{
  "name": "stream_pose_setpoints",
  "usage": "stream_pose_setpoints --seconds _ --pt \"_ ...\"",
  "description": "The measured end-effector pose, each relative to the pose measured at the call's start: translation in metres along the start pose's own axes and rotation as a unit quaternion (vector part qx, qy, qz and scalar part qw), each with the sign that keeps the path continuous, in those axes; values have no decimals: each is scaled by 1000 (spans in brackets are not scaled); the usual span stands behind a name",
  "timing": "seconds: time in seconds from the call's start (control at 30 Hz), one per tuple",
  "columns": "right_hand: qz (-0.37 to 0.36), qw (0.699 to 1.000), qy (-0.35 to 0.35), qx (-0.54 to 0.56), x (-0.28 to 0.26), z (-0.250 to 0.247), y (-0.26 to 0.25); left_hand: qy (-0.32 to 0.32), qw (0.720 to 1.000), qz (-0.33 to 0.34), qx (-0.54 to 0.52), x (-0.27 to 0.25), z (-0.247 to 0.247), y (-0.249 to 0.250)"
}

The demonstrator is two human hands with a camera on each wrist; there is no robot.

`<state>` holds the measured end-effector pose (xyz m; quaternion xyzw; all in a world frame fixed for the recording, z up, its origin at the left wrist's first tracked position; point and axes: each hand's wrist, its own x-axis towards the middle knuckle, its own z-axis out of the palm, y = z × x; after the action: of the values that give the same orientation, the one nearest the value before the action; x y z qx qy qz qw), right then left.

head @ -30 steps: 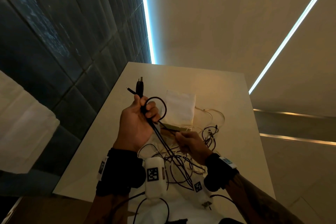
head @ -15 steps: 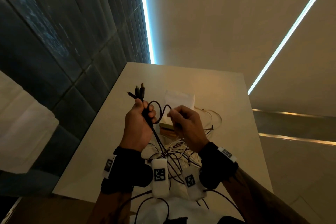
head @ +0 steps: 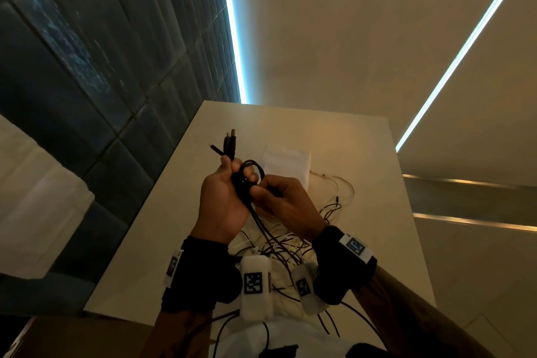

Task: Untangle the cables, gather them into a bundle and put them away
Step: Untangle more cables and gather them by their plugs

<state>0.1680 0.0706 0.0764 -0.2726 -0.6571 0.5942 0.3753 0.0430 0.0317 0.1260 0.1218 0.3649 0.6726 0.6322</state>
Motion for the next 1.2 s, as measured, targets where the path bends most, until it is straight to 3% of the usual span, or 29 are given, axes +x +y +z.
stream_pose_setpoints --seconds 0.17,0.4,0.7,1.0,1.1,1.2 --pt "40 999 22 -5 -11 -6 31 -15 998 46 -51 2 -3 3" --pt "83 989 55 -108 -35 -26 80 -22 996 70 -47 6 -15 7" --pt "86 981 33 -170 -36 -26 108 -6 999 48 3 5 -15 10" --pt "118 961 13 -251 -50 -40 135 6 997 78 -22 5 -19 17" --pt "154 959 66 -230 -49 -44 134 14 996 86 9 5 -19 17" --pt "181 959 173 -132 -36 -45 104 31 994 89 58 6 -20 13"
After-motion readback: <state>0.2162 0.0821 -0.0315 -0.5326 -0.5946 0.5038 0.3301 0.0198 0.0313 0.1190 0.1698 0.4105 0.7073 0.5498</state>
